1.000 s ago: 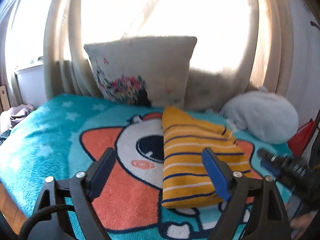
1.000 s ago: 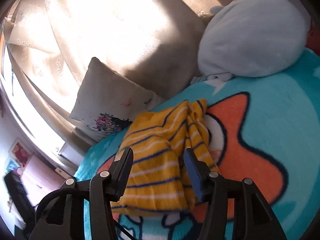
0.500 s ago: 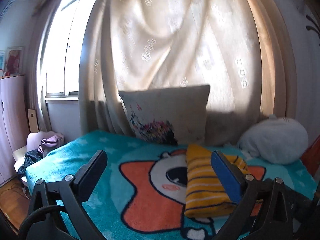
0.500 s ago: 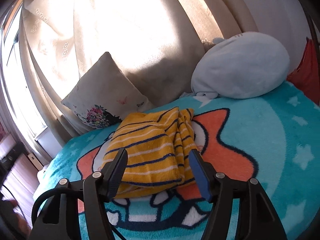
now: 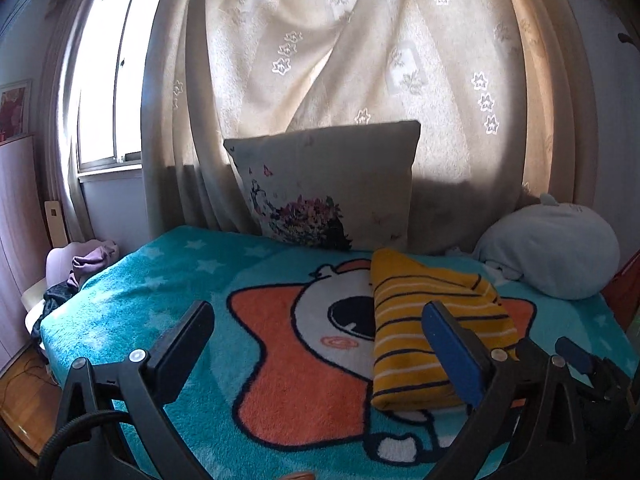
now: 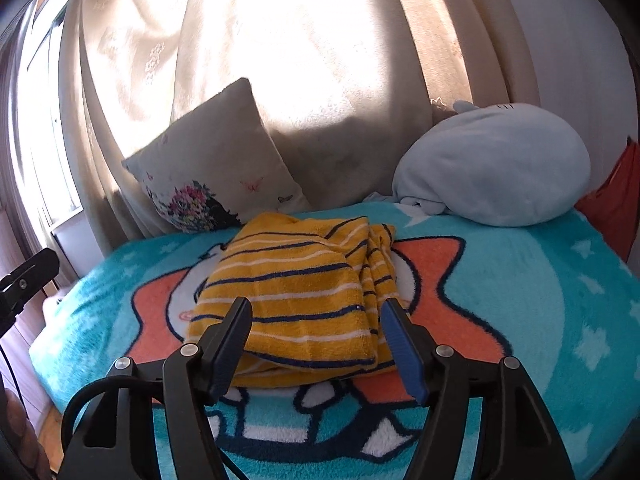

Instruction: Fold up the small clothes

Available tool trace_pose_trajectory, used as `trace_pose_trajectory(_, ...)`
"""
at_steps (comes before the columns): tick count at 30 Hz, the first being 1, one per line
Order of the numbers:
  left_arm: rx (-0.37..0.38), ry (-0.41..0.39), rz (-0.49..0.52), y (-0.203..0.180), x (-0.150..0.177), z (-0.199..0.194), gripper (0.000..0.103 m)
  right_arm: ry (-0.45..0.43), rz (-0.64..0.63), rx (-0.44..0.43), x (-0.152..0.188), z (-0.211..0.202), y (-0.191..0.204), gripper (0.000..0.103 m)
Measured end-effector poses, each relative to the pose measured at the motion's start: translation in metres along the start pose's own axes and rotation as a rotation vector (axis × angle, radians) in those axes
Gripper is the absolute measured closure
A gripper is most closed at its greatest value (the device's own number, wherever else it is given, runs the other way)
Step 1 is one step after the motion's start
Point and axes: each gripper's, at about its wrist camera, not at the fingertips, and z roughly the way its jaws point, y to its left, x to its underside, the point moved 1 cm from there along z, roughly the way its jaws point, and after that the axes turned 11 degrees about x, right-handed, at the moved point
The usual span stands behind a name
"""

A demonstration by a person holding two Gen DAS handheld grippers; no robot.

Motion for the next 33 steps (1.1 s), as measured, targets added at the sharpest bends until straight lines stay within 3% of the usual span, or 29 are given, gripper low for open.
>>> trace_pose_trajectory(13, 0.004, 0.145, 0.029, -0.013, 0.017, 0.037, 0.000, 0.004, -0.075, 0.024, 0.005, 0.009, 0.005, 0.021)
trace_pose_trajectory(33, -0.003, 0.187, 0.020, -0.009, 0.024, 0.037, 0.000, -0.042, -0.148, 0.085, 0.004, -0.008, 0.009, 0.019)
